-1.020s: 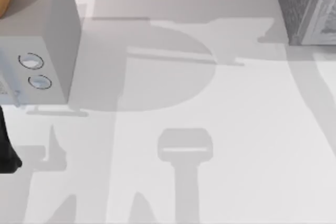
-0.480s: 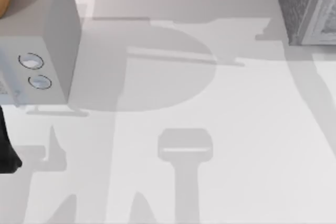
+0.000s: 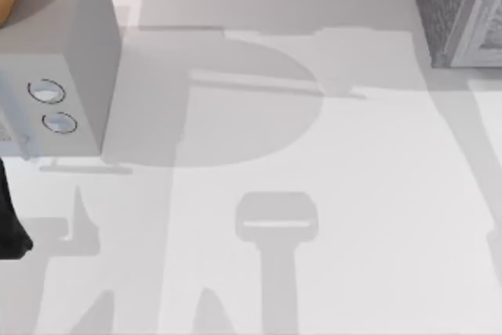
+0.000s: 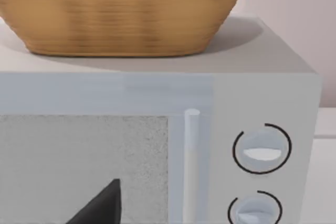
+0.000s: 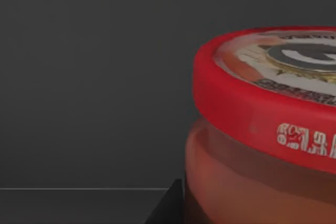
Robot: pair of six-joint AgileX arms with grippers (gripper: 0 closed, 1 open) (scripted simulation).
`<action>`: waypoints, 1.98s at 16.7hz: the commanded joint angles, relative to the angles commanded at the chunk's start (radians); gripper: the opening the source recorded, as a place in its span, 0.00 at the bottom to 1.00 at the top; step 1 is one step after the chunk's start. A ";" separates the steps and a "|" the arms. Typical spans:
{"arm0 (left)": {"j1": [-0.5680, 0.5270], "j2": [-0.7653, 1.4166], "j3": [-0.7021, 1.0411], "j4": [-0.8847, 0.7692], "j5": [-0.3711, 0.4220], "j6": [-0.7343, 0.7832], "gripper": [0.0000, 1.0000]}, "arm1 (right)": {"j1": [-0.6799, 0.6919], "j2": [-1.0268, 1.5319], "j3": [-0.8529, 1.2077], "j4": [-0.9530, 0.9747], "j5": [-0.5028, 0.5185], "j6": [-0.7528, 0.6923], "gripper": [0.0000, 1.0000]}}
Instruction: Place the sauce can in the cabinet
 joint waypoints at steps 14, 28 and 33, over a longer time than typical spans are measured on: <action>0.000 0.000 0.000 0.000 0.000 0.000 1.00 | -0.046 0.268 0.217 0.043 -0.041 -0.003 0.00; 0.000 0.000 0.000 0.000 0.000 0.000 1.00 | -0.046 0.268 0.217 0.043 -0.041 -0.003 1.00; 0.000 0.000 0.000 0.000 0.000 0.000 1.00 | -0.046 0.268 0.217 0.043 -0.041 -0.003 1.00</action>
